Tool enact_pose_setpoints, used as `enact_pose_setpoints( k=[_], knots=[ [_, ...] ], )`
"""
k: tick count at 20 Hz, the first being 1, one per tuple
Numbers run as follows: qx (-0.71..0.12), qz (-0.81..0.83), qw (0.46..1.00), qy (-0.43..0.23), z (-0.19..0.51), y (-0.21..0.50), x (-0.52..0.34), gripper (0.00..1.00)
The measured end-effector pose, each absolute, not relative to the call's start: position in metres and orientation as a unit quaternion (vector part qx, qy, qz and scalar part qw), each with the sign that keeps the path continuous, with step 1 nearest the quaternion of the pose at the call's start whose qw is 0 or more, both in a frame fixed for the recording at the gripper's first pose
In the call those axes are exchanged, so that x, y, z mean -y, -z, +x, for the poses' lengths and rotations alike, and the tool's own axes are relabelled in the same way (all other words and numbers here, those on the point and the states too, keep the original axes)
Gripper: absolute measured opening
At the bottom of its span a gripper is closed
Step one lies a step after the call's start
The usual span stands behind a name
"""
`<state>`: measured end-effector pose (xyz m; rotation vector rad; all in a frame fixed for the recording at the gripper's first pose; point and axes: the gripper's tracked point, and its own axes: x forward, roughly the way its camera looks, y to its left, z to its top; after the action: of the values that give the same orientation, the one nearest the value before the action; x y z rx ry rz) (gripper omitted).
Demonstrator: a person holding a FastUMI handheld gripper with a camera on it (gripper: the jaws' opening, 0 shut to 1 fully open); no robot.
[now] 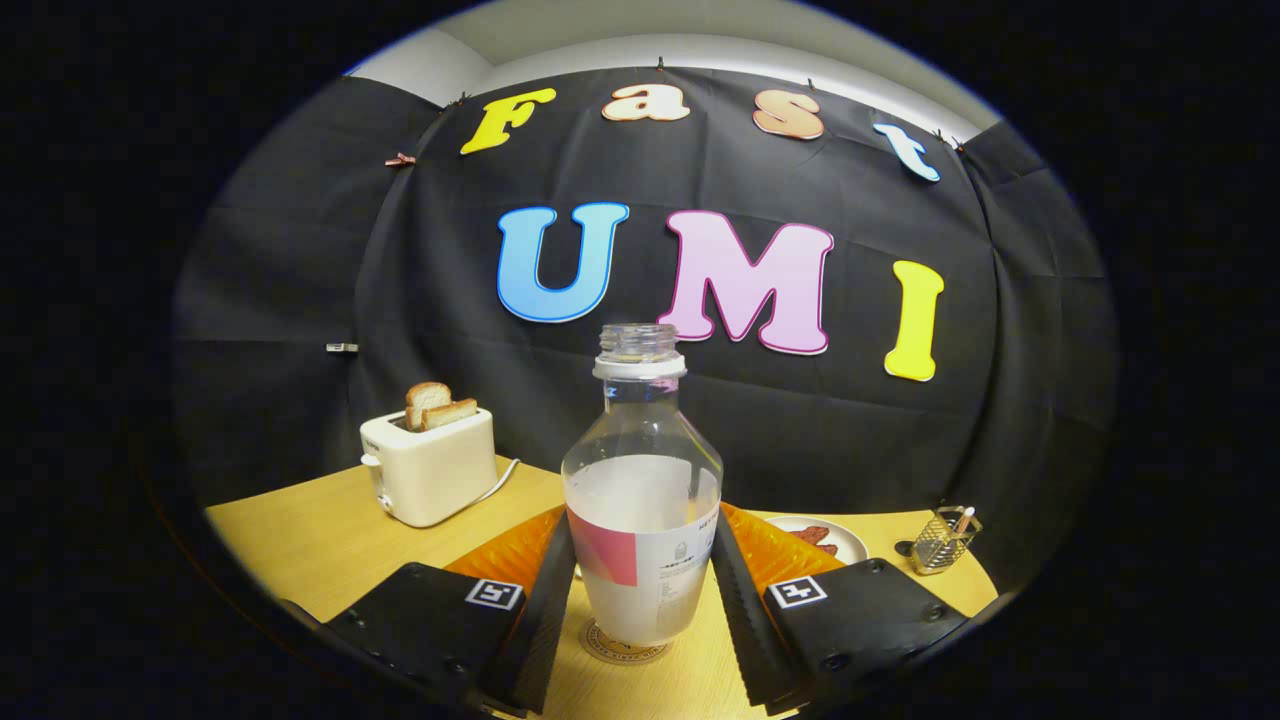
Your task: Take the bottle from table, then pour the juice into the cup, finally place the bottle on the coaster
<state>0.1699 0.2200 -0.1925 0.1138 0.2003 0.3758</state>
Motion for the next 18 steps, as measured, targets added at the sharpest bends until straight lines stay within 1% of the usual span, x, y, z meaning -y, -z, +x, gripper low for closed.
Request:
enact_pose_setpoints(
  k=[8,18],
  knots=[
    [-0.128,0.083,0.973,-0.174,0.185,0.263,-0.241,0.74],
    [-0.141,0.096,0.971,-0.169,0.201,0.301,-0.248,0.74]
  ],
)
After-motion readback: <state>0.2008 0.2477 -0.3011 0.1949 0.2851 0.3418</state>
